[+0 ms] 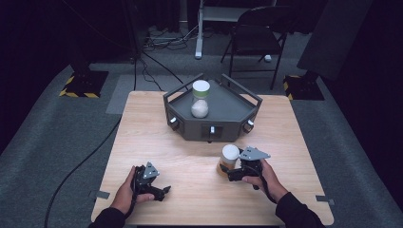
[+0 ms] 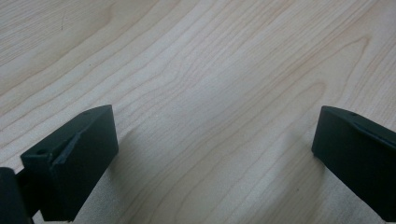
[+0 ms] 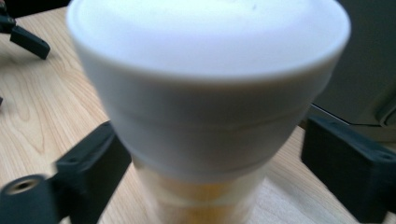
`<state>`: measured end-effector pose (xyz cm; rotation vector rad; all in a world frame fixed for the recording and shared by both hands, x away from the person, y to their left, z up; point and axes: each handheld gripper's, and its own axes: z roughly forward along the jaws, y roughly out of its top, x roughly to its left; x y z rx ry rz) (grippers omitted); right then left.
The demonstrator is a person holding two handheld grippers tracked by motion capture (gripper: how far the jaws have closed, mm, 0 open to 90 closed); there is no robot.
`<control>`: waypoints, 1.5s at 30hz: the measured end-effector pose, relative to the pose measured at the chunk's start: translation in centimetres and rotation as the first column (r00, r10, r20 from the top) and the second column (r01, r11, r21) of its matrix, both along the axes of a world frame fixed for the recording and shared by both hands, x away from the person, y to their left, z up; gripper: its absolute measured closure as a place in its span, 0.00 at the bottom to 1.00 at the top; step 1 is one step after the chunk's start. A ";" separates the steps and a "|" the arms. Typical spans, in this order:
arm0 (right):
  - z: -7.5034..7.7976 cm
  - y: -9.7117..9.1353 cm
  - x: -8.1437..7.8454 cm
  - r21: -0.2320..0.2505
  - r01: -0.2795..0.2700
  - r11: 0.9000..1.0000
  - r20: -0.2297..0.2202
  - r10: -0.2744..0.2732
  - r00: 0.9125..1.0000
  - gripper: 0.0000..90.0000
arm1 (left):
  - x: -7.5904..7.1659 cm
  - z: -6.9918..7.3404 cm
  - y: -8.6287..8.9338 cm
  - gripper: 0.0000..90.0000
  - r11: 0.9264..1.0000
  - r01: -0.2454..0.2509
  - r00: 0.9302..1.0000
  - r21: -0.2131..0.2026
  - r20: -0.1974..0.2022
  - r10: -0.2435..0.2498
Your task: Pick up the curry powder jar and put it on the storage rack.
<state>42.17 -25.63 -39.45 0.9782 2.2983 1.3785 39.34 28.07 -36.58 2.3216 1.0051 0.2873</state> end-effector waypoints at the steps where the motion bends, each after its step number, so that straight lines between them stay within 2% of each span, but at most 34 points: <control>1: -0.1 0.0 0.1 0.007 0.002 1.000 -0.003 -0.002 1.000 0.14 | 0.0 0.0 0.0 0.00 1.000 0.000 1.000 0.000 0.000 0.000; 6: -0.3 0.0 0.3 0.023 -0.002 1.000 0.005 0.002 1.000 0.21 | 0.0 0.0 0.0 0.00 1.000 0.001 1.000 0.000 0.000 -0.001; 11: -0.5 0.3 0.3 0.036 -0.017 0.999 0.017 0.017 1.000 0.36 | 0.0 0.0 0.0 0.00 1.000 0.001 1.000 0.000 0.000 -0.001; 22: -0.7 0.1 -0.1 0.067 -0.007 0.998 0.048 0.004 0.999 0.38 | 0.0 0.0 0.0 0.00 1.000 0.000 1.000 -0.001 0.000 0.000; 32: -0.4 0.2 -0.5 0.055 0.013 0.998 0.063 -0.017 0.998 0.38 | 0.0 0.0 0.0 0.00 1.000 0.002 1.000 -0.001 0.000 -0.002; 45: 1.9 -0.3 -1.0 0.047 0.026 0.999 0.087 -0.030 0.996 0.38 | 0.0 0.0 0.0 0.00 1.000 0.002 1.000 -0.001 0.000 -0.002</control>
